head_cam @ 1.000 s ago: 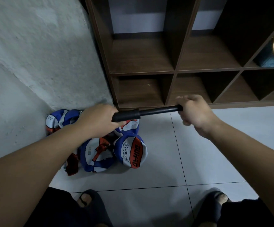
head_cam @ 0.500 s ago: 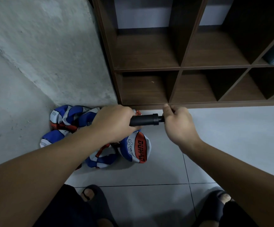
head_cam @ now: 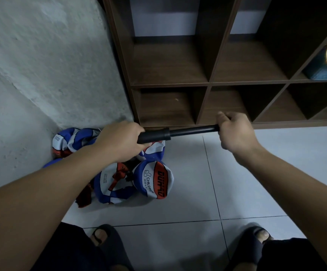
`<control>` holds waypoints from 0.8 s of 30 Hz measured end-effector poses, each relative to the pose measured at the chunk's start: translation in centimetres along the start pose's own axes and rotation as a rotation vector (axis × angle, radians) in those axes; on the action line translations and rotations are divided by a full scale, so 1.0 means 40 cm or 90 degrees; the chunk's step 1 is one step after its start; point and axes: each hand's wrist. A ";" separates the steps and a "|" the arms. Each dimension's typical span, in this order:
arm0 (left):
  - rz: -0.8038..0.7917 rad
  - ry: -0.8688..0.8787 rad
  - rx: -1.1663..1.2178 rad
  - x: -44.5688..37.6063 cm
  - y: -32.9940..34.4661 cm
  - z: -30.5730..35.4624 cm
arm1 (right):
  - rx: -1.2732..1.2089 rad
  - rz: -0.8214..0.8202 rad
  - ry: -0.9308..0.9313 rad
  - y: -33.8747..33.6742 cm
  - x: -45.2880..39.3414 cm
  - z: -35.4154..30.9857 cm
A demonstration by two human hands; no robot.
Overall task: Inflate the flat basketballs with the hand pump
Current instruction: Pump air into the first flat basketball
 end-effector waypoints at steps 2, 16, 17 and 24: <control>0.012 0.019 -0.009 0.002 0.006 0.012 | 0.001 0.012 -0.030 0.015 0.034 -0.002; 0.047 0.059 -0.068 0.046 0.049 0.101 | 0.003 -0.071 -0.060 0.102 0.173 0.008; 0.045 0.063 -0.059 0.044 0.046 0.100 | 0.003 -0.082 -0.065 0.099 0.169 0.005; 0.012 0.018 -0.012 0.010 0.000 0.009 | -0.004 0.000 -0.034 0.030 0.031 0.013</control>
Point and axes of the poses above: each hand's wrist, its own x-axis away from the middle knuckle, its own y-axis out of the palm, z = x × y, and after that the axes turned 12 degrees about z, right-handed
